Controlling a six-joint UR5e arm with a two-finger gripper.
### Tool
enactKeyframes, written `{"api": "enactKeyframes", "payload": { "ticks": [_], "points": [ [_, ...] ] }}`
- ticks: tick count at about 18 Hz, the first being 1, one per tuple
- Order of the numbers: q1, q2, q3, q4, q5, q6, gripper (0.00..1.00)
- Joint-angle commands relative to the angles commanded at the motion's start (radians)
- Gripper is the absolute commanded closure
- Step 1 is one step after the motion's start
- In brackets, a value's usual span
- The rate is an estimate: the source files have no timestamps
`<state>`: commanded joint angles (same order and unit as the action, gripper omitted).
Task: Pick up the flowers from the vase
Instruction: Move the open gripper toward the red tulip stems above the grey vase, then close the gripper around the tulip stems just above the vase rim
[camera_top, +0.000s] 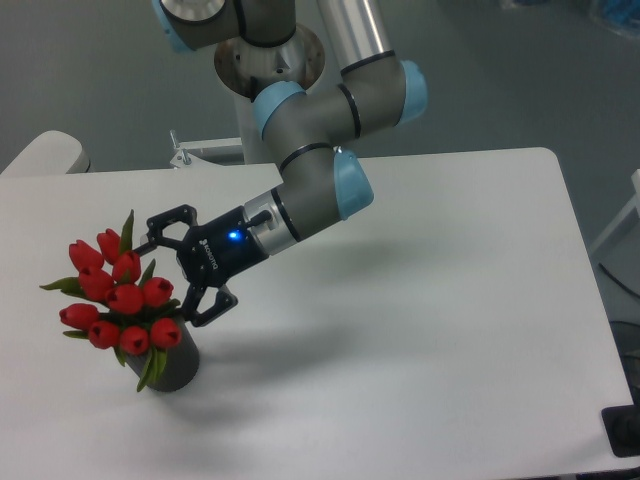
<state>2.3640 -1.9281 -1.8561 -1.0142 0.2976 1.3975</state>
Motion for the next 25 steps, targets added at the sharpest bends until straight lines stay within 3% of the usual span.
{"api": "enactKeyframes", "payload": {
  "ticks": [8, 9, 12, 13, 14, 18, 25],
  "points": [
    [-0.04, -0.025, 0.031, 0.02, -0.012, -0.008, 0.0],
    [-0.042, -0.026, 0.037, 0.02, -0.012, -0.018, 0.11],
    [-0.042, -0.034, 0.058, 0.022, -0.009, -0.022, 0.65],
    [-0.04, -0.034, 0.063, 0.022, -0.005, -0.022, 0.78],
    [-0.039, -0.031, 0.064, 0.022, 0.001, -0.025, 0.84],
    [-0.032, -0.014, 0.074, 0.02, 0.002, -0.037, 0.9],
    [-0.019, 0.008, 0.109, 0.022, -0.032, -0.138, 0.9]
  ]
}}
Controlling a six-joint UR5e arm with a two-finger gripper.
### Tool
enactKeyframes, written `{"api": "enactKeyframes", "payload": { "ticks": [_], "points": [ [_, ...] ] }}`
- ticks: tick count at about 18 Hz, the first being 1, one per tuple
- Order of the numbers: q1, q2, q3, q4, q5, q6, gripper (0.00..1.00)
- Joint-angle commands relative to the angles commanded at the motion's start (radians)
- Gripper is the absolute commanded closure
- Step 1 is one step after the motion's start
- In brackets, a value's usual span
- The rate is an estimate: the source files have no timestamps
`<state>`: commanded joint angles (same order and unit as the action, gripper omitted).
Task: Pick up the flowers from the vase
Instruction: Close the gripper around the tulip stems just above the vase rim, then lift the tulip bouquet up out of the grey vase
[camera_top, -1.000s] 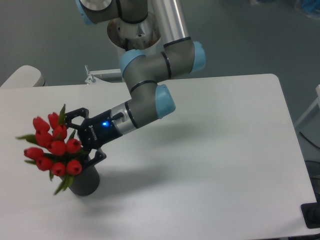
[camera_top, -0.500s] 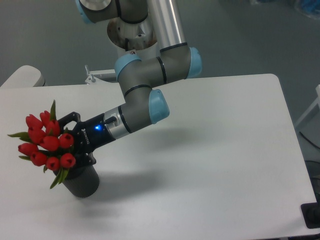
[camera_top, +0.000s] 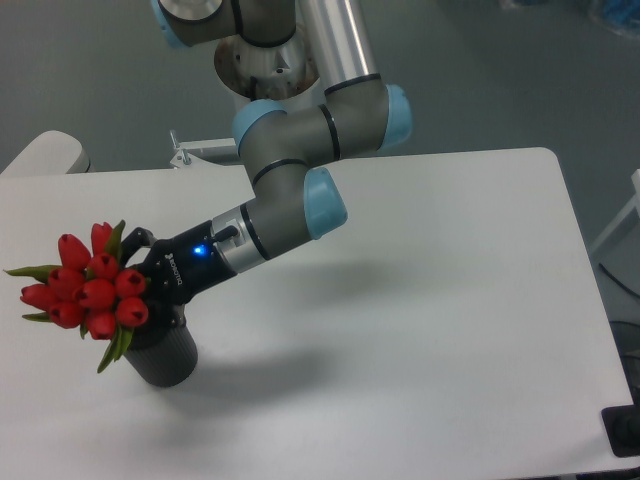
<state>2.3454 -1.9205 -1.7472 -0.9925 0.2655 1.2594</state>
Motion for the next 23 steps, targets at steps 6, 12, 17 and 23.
{"api": "enactKeyframes", "payload": {
  "ticks": [6, 12, 17, 23],
  "points": [
    [0.023, 0.023, 0.031, 0.0, -0.077, -0.072, 0.9],
    [0.037, 0.025, 0.095, 0.0, -0.124, -0.189, 0.9],
    [0.037, 0.025, 0.147, 0.0, -0.15, -0.254, 0.9],
    [0.054, 0.017, 0.205, -0.002, -0.193, -0.343, 0.9]
  ]
}}
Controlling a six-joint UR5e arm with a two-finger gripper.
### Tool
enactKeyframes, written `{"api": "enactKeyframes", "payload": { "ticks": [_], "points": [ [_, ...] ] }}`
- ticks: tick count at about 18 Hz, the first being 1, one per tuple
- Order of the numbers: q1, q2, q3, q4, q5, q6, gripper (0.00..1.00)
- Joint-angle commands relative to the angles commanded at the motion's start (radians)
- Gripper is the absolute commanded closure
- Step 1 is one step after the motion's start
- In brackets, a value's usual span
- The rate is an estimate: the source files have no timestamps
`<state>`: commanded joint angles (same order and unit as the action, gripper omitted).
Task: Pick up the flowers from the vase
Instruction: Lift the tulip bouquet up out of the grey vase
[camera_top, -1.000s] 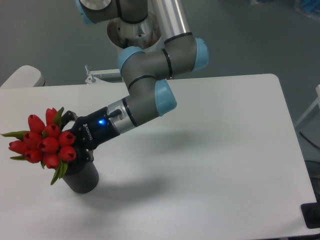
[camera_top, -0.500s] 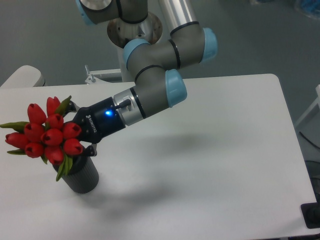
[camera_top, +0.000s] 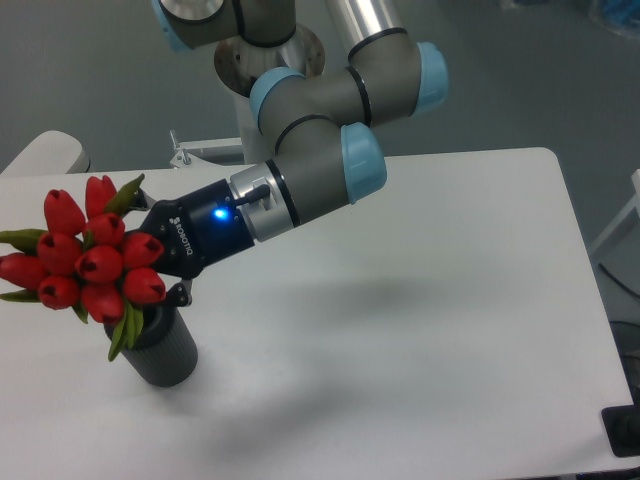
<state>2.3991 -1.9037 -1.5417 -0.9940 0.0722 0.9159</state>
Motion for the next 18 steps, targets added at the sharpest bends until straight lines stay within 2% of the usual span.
{"api": "enactKeyframes", "payload": {
  "ticks": [12, 18],
  "points": [
    [0.066, -0.012, 0.089, 0.0, -0.003, -0.058, 0.9],
    [0.175, -0.018, 0.13, 0.011, 0.009, -0.052, 0.9]
  ]
}}
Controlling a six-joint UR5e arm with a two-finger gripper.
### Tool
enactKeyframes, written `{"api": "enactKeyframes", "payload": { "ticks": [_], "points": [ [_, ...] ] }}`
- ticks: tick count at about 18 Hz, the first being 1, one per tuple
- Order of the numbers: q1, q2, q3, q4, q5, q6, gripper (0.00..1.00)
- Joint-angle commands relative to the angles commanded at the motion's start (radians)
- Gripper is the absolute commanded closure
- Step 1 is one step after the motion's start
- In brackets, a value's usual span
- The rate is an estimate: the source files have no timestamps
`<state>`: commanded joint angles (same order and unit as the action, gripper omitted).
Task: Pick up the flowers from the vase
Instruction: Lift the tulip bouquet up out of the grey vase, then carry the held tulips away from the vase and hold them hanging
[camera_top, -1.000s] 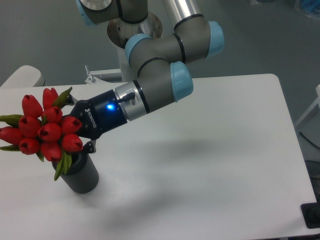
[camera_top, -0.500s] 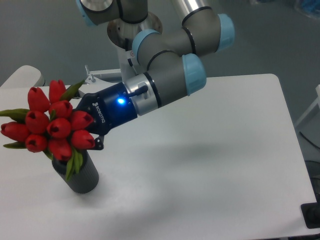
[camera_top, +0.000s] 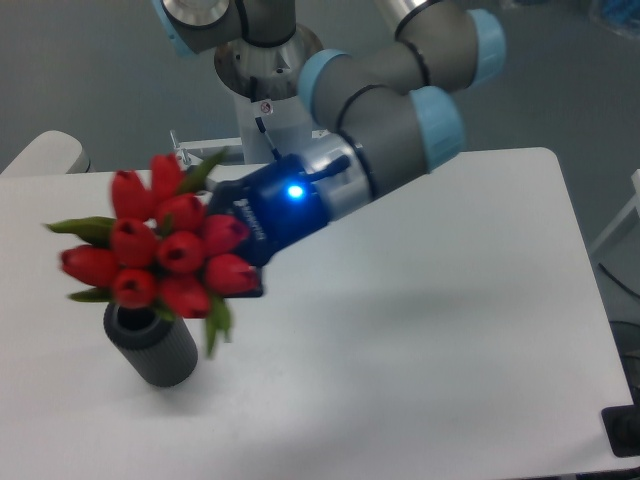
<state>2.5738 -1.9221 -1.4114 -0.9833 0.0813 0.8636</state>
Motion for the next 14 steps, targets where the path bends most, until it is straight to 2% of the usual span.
{"api": "enactKeyframes", "payload": {
  "ticks": [2, 5, 7, 10, 14],
  "points": [
    [0.031, -0.002, 0.003, 0.0, 0.038, 0.005, 0.9],
    [0.058, 0.002, 0.025, 0.0, 0.199, 0.02, 0.9],
    [0.062, -0.002, 0.041, 0.0, 0.296, 0.032, 0.9],
    [0.071, 0.0, 0.035, -0.003, 0.426, 0.115, 0.91],
    [0.058, -0.002, 0.029, -0.003, 0.598, 0.161, 0.94]
  ]
}}
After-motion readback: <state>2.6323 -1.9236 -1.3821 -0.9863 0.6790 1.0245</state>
